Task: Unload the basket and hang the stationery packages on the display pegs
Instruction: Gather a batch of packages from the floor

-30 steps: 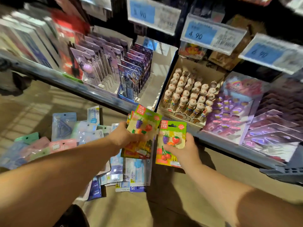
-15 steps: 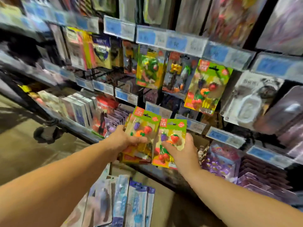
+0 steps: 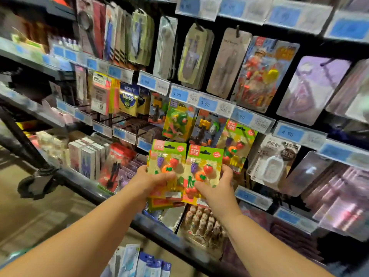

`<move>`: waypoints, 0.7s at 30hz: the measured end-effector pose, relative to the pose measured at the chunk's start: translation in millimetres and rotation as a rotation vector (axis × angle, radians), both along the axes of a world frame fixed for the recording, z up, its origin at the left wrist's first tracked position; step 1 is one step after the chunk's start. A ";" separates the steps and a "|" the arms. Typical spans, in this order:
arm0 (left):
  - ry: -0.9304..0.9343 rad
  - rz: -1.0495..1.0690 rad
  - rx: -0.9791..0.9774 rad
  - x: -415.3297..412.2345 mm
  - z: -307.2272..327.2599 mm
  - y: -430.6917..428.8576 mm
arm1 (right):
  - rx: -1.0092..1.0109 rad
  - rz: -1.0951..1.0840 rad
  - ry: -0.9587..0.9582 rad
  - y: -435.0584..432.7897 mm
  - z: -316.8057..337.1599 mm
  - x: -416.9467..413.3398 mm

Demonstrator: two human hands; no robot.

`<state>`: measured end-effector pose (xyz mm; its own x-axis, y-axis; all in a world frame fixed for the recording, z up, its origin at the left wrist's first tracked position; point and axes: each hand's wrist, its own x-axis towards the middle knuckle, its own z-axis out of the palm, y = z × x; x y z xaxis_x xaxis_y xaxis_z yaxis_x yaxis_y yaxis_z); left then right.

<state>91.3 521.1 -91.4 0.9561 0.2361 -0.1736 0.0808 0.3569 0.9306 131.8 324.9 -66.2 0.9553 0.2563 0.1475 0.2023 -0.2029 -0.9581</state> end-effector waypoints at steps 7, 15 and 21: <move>-0.037 -0.084 -0.067 10.4 12.6 -15.2 | 0.128 -0.208 -0.051 -26.3 19.5 0.9; -0.057 -0.038 -0.144 28.1 18.1 -30.7 | 0.240 -0.257 -0.018 -29.6 31.3 32.6; -0.050 -0.059 -0.092 36.9 15.6 -26.0 | 0.268 -0.213 -0.036 -26.6 31.0 58.5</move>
<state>128.2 495.2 -75.8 0.9759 0.1642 -0.1436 0.0587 0.4365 0.8978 190.4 298.3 -35.2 0.9762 -0.0003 0.2168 0.2167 0.0136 -0.9761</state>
